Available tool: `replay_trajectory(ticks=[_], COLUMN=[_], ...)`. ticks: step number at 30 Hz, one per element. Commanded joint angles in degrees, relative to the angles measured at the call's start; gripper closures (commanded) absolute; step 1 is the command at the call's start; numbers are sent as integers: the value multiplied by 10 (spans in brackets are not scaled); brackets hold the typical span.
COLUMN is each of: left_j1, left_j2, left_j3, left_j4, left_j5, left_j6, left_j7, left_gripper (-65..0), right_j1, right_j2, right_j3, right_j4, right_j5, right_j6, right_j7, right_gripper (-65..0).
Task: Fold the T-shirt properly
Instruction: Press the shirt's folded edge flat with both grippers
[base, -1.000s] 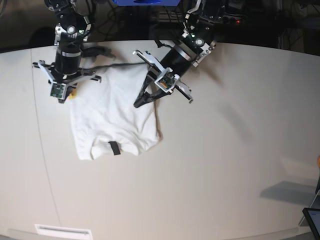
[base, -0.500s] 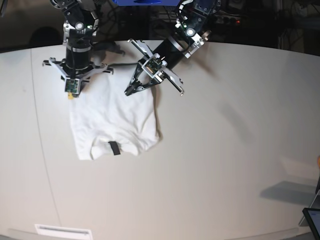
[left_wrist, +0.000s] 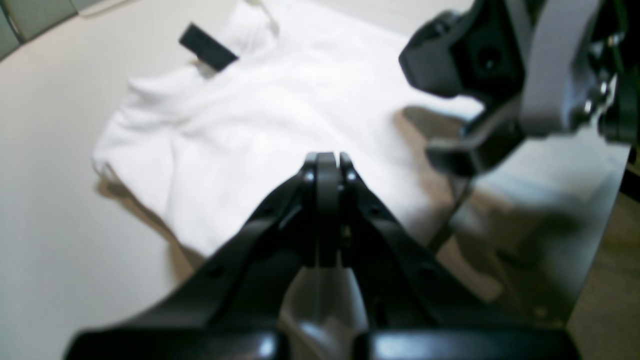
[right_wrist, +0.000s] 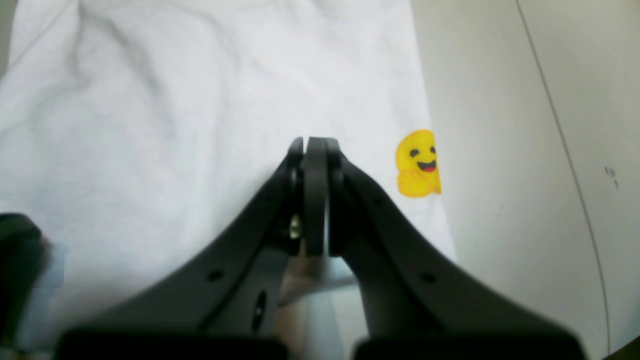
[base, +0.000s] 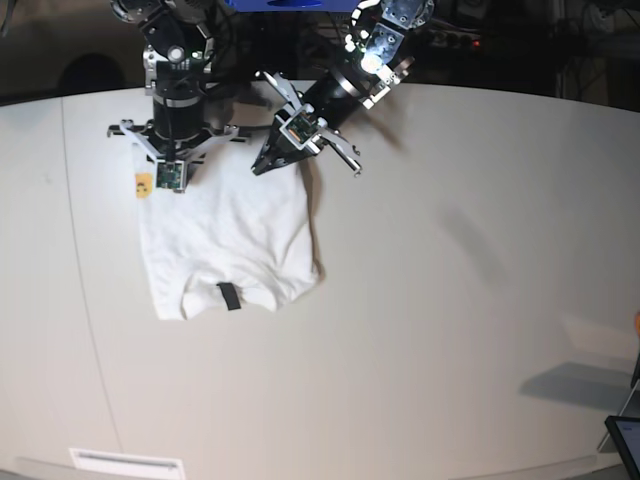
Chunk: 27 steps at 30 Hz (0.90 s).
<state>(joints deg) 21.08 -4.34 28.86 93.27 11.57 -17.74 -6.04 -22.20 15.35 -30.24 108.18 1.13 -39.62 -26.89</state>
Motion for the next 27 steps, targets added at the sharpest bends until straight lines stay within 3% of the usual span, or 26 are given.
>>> replay_trajectory(ticks=[1, 23, 27], left_j1=[-2, -1, -1], left_j2=[2, -3, -13], left_j3=[-1, -74, -75], left_j4=[6, -65, -65], left_j5=[-6, -6, -6], left_j6=[6, 6, 6], left_j7=[-19, -18, -18], left_gripper=[0, 0, 0], right_j1=[1, -1, -11], right_j2=[2, 2, -5], right_j3=[2, 5, 37], right_j4=[1, -59, -59], right_j5=[-12, -10, -9], right_j6=[-4, -4, -4], right_j7=[12, 14, 14], right_gripper=[0, 0, 0])
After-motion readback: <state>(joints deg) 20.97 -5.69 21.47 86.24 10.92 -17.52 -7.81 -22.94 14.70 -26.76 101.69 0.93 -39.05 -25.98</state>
